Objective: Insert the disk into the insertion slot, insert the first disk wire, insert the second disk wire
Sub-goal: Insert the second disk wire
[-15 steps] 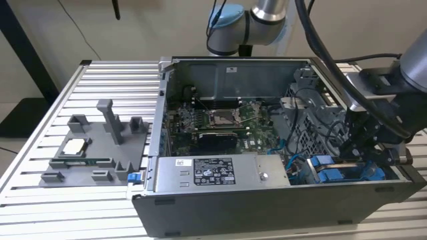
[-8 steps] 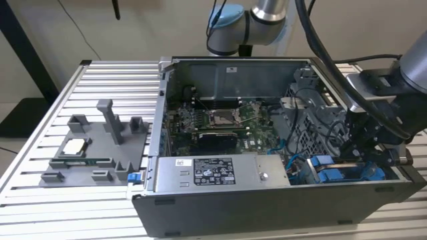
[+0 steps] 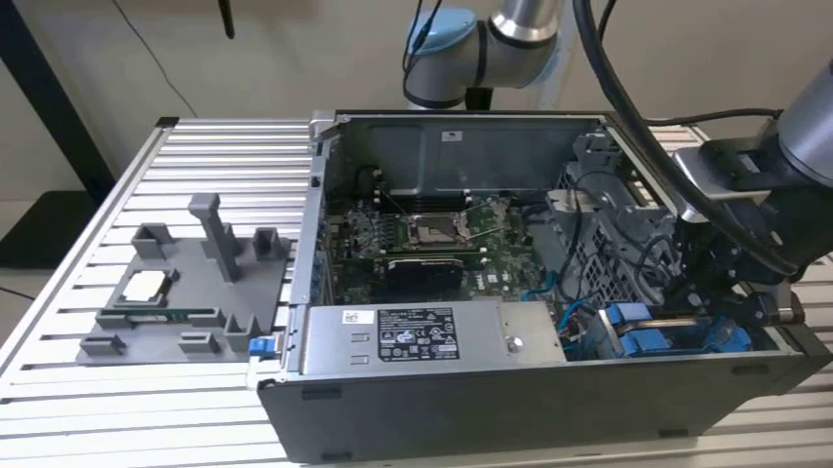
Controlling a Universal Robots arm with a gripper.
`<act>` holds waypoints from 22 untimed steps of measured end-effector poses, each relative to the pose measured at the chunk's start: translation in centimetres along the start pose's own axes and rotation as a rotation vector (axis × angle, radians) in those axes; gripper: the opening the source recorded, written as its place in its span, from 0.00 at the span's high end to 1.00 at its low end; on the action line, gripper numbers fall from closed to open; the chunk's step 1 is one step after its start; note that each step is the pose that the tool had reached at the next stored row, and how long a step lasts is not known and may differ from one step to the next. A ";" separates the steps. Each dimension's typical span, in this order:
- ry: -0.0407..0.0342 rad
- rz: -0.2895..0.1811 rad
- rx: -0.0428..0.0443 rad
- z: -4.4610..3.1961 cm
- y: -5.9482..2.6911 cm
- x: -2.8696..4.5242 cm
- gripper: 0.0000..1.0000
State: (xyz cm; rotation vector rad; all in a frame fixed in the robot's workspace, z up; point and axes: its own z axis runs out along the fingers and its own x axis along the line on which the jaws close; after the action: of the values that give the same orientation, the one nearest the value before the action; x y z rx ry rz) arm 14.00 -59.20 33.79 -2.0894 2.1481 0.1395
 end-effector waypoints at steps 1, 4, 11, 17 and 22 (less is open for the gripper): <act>0.0005 0.000 0.0014 0.12 0.01 0.02 0.84; -0.0014 0.000 0.0023 0.34 0.01 0.06 0.82; -0.0065 0.001 0.0009 -1.00 0.00 -0.17 0.76; -0.0065 0.001 0.0003 -1.55 -0.03 -0.27 0.76; -0.0067 0.001 -0.0002 -2.06 -0.04 -0.35 0.76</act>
State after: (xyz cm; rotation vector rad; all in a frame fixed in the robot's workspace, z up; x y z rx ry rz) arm 13.98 -59.20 35.88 -2.0853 2.1451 0.1465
